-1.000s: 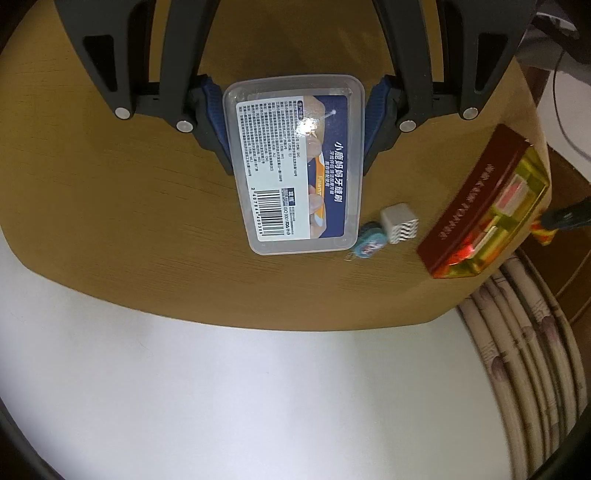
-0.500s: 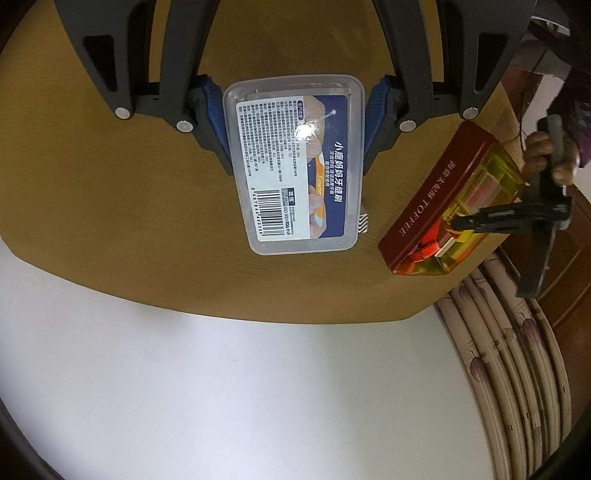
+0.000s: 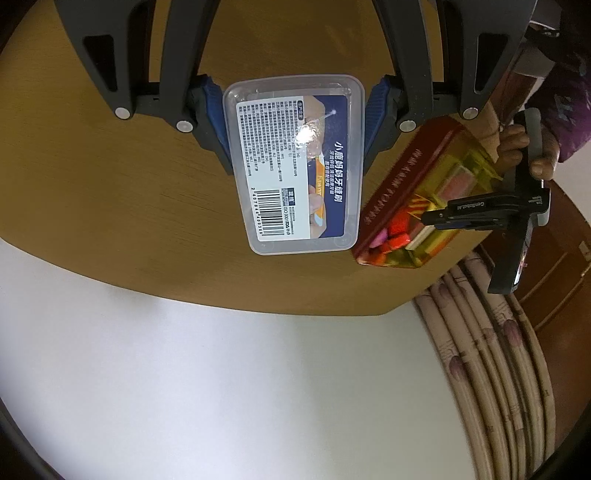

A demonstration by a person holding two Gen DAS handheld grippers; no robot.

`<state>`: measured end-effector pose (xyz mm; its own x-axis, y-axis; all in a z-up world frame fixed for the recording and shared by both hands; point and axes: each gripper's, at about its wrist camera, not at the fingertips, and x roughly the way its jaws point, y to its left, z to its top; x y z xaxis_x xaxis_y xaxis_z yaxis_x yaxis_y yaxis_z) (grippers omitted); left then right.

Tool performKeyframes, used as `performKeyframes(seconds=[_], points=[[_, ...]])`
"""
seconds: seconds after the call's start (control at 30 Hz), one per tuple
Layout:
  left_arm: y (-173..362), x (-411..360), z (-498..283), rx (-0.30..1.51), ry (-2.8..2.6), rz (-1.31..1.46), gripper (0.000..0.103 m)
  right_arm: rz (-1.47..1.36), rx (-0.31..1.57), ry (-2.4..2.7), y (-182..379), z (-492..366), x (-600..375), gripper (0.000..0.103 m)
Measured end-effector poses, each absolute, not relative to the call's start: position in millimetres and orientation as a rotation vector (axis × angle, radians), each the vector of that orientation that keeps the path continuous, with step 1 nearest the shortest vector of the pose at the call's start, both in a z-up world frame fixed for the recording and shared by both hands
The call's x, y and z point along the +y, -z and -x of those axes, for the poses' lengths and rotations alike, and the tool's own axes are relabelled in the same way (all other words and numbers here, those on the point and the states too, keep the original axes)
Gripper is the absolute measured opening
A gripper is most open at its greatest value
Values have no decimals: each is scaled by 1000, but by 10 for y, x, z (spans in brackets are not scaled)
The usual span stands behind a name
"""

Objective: Organize rigid objects
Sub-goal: 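Release the yellow cube into the tin with the left gripper, then lower the toothbrush box into the tin and open the right gripper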

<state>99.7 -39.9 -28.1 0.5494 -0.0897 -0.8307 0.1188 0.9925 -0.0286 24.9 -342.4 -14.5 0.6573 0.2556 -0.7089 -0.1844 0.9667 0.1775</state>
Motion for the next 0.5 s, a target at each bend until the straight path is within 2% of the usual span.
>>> performKeyframes(seconds=[0.27,0.5], points=[[-140,5,-383,863,-30,56,36,-59,791,-418,-96,-365,-2788,58],[-263,367,298,842,-144,128,37,25,871,-621,130,-651,-1895,58]])
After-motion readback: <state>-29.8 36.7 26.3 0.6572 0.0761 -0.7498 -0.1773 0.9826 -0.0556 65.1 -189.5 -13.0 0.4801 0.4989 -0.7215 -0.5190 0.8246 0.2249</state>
